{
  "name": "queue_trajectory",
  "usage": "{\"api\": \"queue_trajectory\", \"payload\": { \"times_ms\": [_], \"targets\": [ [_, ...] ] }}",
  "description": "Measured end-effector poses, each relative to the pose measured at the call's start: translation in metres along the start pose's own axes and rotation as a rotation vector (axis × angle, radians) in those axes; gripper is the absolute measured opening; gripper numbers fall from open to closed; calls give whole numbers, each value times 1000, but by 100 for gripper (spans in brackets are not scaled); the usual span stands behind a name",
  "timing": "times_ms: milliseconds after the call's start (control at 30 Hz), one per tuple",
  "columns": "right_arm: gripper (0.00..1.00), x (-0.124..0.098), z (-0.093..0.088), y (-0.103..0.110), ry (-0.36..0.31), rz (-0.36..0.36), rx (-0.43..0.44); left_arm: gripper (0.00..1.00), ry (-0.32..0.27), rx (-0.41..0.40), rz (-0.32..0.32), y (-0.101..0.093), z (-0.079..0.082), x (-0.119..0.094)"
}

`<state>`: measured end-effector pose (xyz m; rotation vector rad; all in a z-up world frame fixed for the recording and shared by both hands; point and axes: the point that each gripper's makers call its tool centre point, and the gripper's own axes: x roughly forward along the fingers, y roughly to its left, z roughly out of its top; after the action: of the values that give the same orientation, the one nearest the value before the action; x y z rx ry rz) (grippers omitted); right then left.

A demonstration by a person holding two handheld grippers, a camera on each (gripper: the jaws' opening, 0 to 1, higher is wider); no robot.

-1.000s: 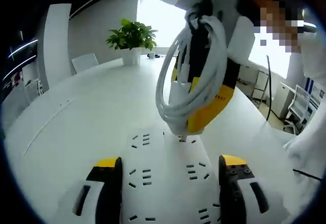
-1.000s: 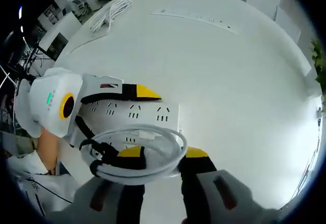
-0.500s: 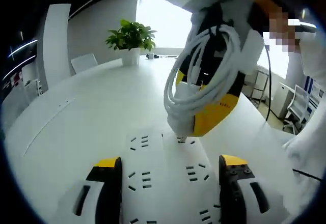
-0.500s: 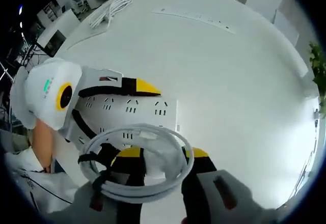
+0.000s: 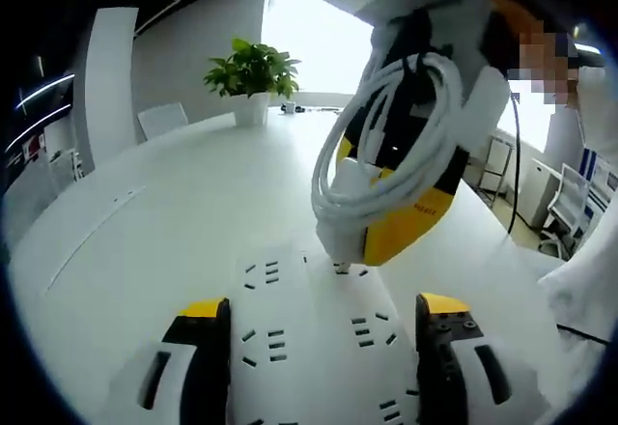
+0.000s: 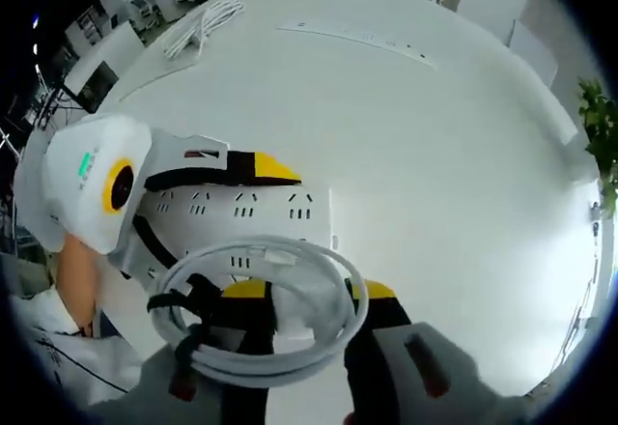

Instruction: Straighten the power strip on the desk, plug the charger into it

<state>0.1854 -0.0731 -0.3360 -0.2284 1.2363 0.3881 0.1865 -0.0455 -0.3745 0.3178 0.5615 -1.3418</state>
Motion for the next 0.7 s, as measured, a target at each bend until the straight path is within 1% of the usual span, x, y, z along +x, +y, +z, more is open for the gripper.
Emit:
{"api": "queue_trajectory", "payload": {
  "times_ms": [67,167,267,400,700],
  "targets": [
    [25,1,1,0,6,13,-2,79,-5,-3,-4,0,0,-1],
    [25,1,2,0,20,10,-32,78,-20,-11,-5,0,0,-2],
    [25,2,5,0,49,-2,-43,78,-15,-8,-2,-1,0,-2],
    [25,3,7,-1,91,1,-51,78,-20,-12,2,0,0,-2],
    [25,3,7,0,117,-11,-63,78,-21,-9,5,0,0,-2]
  ]
}}
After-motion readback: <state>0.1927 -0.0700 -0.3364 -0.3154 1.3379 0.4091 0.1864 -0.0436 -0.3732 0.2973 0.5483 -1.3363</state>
